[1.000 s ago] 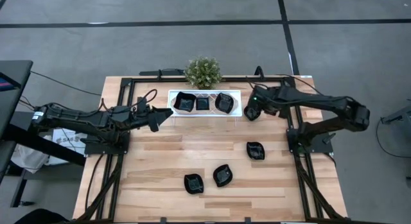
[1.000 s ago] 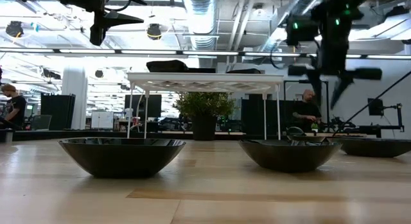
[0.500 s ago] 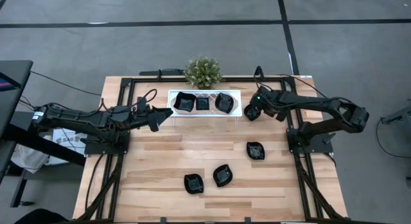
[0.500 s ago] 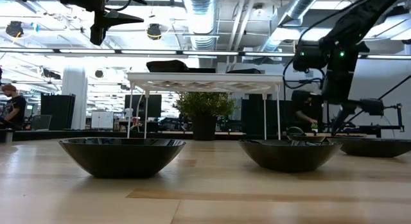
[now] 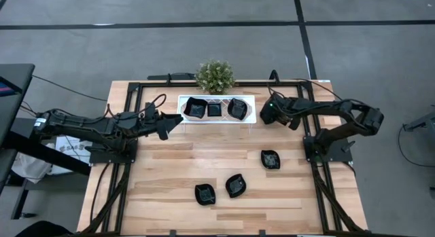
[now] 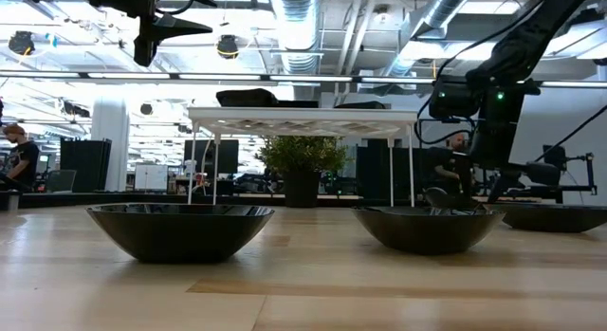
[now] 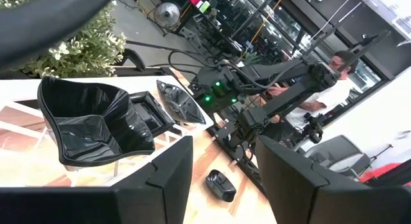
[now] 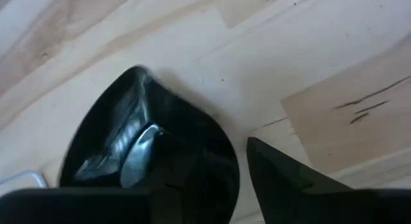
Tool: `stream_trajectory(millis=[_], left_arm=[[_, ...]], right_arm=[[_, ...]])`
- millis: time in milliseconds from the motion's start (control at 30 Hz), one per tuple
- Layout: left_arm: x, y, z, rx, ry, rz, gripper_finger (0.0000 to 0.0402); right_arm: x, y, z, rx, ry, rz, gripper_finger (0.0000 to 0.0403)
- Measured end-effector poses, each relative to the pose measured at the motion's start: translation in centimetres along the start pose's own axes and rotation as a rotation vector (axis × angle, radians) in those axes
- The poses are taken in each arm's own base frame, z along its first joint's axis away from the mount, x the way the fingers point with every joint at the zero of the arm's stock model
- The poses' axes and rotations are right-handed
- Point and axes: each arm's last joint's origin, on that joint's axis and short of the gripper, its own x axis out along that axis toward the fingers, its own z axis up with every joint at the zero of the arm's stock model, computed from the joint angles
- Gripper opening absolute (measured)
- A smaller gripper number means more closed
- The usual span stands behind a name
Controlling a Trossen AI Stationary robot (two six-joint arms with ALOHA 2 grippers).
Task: Pick & Place Mini shaped plates
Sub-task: Stack the leaf shaped plate on top of the leaf shaped plate on the shelf
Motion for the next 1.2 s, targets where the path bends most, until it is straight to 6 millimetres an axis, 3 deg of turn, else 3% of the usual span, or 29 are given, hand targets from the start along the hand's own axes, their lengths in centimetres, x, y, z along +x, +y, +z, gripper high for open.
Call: stream_trajectory(millis=[200,667,1200], left_arm=[[0.0,0.0,0.0,0.000,0.000,0.000,0.0172],[0.0,0.0,0.0,0.000,-0.005,0.005,0.0172],[0.0,0.0,0.0,0.001,-0.005,0.006,0.0172]], right_arm=[[-0.2,-0.1,0.0,0.002,-0.003,0.008,0.0101],[-0.5,0.1,0.1,-0.023,-0.007,0.034,0.0010],[-6.0,-0.8,1.0,0.002,-0.163,0.260,0.0002]])
